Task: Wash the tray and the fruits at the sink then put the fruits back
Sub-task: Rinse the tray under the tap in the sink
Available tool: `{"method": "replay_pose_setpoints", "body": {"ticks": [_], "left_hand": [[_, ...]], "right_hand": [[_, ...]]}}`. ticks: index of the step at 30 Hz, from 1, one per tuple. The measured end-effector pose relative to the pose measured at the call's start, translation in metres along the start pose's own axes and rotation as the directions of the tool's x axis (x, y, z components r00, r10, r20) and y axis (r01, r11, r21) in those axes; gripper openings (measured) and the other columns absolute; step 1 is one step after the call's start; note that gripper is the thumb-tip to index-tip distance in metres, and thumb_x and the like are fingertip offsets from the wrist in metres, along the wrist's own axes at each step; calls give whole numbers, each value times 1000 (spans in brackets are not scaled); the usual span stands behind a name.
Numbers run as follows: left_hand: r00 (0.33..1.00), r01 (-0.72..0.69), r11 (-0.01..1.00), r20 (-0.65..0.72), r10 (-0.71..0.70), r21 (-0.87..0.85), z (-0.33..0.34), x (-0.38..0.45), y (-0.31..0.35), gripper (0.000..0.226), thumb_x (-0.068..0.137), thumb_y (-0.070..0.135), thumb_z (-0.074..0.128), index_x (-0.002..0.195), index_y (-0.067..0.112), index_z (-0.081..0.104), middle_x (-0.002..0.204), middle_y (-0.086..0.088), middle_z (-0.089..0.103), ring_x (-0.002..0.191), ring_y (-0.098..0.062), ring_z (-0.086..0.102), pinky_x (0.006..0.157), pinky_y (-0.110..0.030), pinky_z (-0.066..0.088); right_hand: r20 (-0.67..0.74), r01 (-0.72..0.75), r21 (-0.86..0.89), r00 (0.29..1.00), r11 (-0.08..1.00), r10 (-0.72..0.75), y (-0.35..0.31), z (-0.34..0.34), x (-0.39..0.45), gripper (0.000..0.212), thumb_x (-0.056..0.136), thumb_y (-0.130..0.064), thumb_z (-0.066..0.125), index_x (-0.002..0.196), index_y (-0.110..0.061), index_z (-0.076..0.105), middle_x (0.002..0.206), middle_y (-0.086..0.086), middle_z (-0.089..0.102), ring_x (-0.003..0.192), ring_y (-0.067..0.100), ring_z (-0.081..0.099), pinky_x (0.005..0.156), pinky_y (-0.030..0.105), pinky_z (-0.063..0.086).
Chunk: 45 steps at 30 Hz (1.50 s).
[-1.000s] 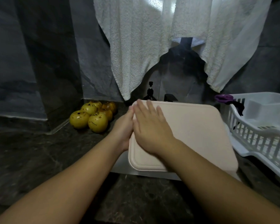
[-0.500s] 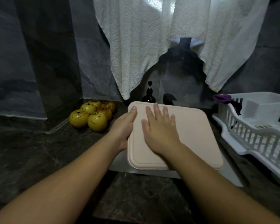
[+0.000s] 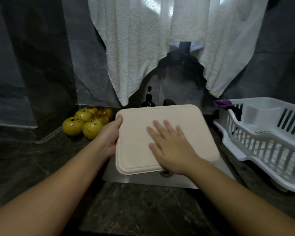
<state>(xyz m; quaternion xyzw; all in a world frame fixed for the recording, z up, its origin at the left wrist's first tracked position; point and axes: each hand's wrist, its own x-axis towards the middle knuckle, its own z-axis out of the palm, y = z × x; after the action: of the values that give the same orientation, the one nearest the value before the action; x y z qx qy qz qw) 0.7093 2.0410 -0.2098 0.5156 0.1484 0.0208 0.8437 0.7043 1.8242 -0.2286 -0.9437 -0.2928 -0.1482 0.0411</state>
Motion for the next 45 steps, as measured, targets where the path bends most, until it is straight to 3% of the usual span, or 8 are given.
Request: {"method": "replay_pose_setpoints", "body": {"ticks": [4, 9, 14, 25, 30, 36, 41, 45], "left_hand": [[997, -22, 1000, -75, 21, -15, 1, 4, -12, 47, 107, 49, 50, 126, 10, 67, 102, -16, 79, 80, -32, 78, 57, -40, 62], [998, -43, 999, -42, 44, 17, 7, 10, -18, 43, 105, 49, 54, 118, 11, 70, 101, -16, 80, 82, -32, 78, 62, -41, 63], [999, -30, 998, -33, 32, 52, -7, 12, -17, 45, 105, 49, 54, 121, 10, 70, 106, -18, 79, 88, -34, 78, 69, -45, 64], [997, -71, 996, -32, 73, 48, -14, 13, -14, 44, 105, 51, 54, 121, 13, 69, 108, -18, 78, 92, -35, 77, 79, -48, 62], [990, -139, 989, 30, 138, 50, 2, 15, -13, 41, 106, 47, 54, 122, 12, 68, 102, -14, 80, 87, -30, 79, 67, -42, 63], [994, -109, 992, 13, 109, 65, -7, 15, -17, 41, 104, 47, 58, 120, 12, 71, 105, -15, 79, 89, -32, 78, 72, -43, 64], [987, -155, 987, 56, 152, 53, -1, 16, -12, 44, 105, 49, 55, 124, 13, 71, 113, -15, 78, 100, -32, 77, 84, -45, 61], [993, -117, 991, 33, 115, 72, -3, 13, -24, 40, 103, 46, 59, 119, 11, 71, 104, -16, 79, 86, -30, 79, 64, -40, 63]], "right_hand": [[67, -391, -4, 918, 920, 391, 46, -15, 5, 64, 107, -53, 16, 164, -28, 1, 171, 2, -12, 157, 30, -12, 126, 51, -7], [23, -21, -3, 1000, 1000, 21, 16, -1, 1, 68, 100, -61, 6, 162, -35, 2, 171, -7, -11, 156, 21, -14, 122, 46, -13], [33, -392, -61, 918, 918, 395, 69, -23, 12, 67, 107, -54, 15, 164, -23, 3, 172, 4, -9, 157, 30, -9, 126, 52, -3], [-18, -405, -51, 914, 913, 405, 53, -34, 28, 76, 106, -55, 22, 163, -8, 6, 170, 17, -4, 157, 31, -6, 127, 49, -1], [-23, 30, -54, 999, 998, -32, -2, -11, 30, 79, 99, -63, 9, 163, -18, -1, 171, 3, -11, 157, 22, -12, 126, 49, -7], [-28, -271, -57, 963, 961, 270, 23, -20, 38, 81, 101, -64, 16, 163, -14, 0, 171, 6, -12, 156, 28, -14, 124, 53, -9], [-58, 86, -48, 994, 995, -89, -22, 7, 26, 86, 95, -72, 6, 163, -22, -4, 170, -2, -14, 156, 20, -18, 124, 54, -10], [-34, -305, 0, 952, 952, 305, 3, -8, 38, 90, 96, -73, 12, 163, -15, -4, 170, 6, -14, 156, 27, -17, 125, 53, -9]]}}
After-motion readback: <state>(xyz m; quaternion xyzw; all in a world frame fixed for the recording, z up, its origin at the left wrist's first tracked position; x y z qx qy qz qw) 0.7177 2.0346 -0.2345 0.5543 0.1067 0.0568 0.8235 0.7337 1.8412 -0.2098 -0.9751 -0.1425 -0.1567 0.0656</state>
